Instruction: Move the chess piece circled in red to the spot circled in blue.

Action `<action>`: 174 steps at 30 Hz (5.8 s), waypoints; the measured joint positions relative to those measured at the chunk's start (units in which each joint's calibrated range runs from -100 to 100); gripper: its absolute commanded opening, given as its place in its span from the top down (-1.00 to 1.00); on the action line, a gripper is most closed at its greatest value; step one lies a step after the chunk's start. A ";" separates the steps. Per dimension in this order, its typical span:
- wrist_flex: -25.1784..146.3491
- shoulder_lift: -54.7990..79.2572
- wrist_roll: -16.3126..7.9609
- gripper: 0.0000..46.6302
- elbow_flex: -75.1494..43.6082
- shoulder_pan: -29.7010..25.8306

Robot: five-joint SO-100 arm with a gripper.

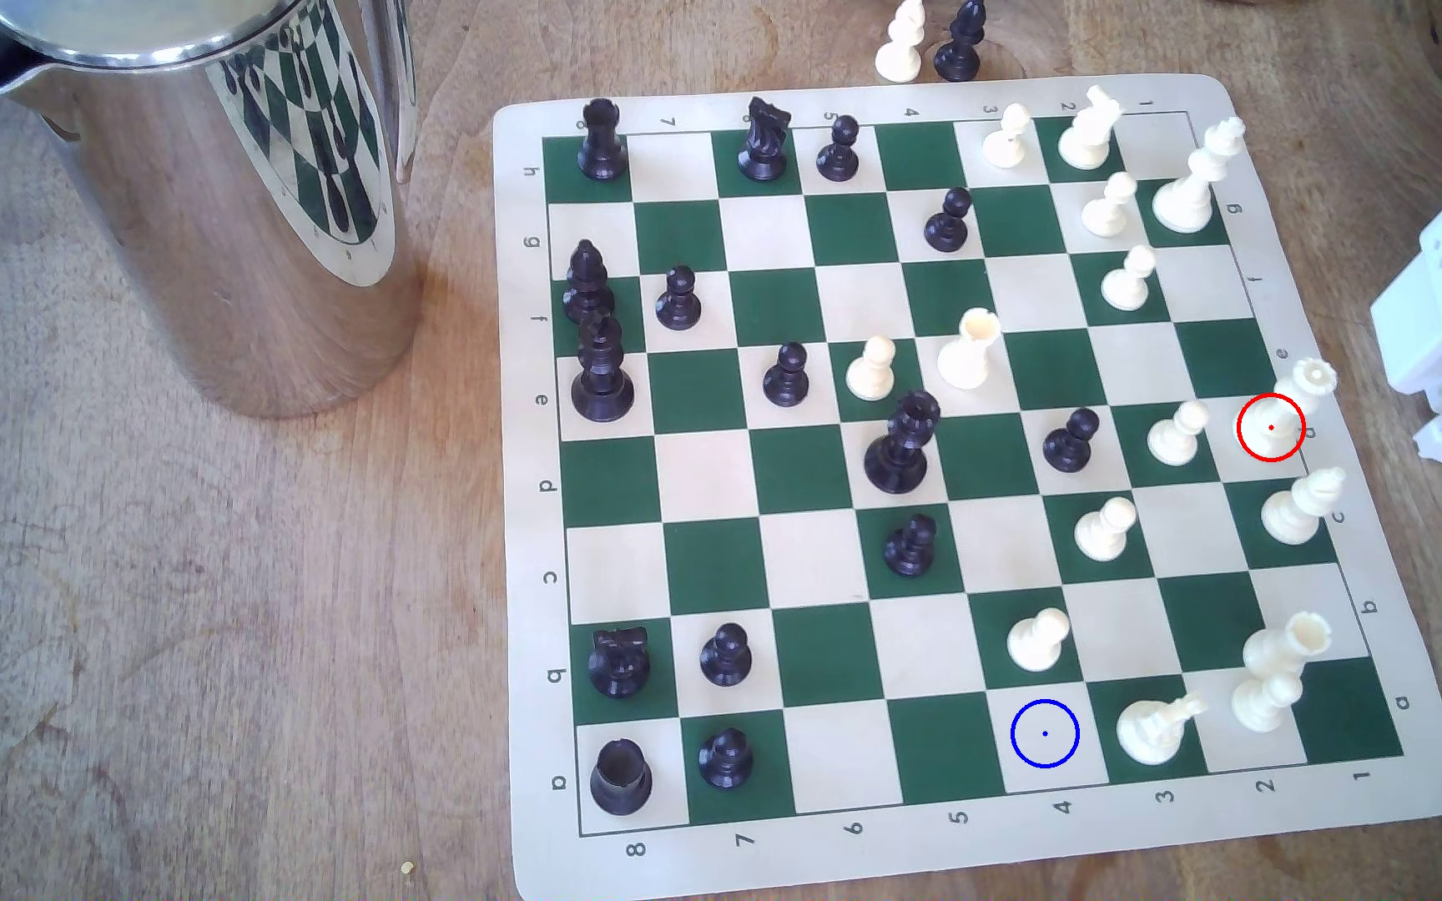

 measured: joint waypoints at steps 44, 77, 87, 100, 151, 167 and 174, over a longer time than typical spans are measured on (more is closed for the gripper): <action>59.84 0.34 4.10 0.99 0.09 -6.86; 182.47 36.53 -23.30 0.21 -60.55 -7.52; 182.47 46.25 -29.94 0.12 -58.20 -9.29; 178.65 38.54 -26.72 0.16 -43.74 -7.60; 165.26 51.19 -25.98 0.39 -37.96 -14.97; 164.70 51.36 -26.72 0.99 -37.96 -14.97; 165.74 51.19 -26.52 0.99 -37.96 -14.97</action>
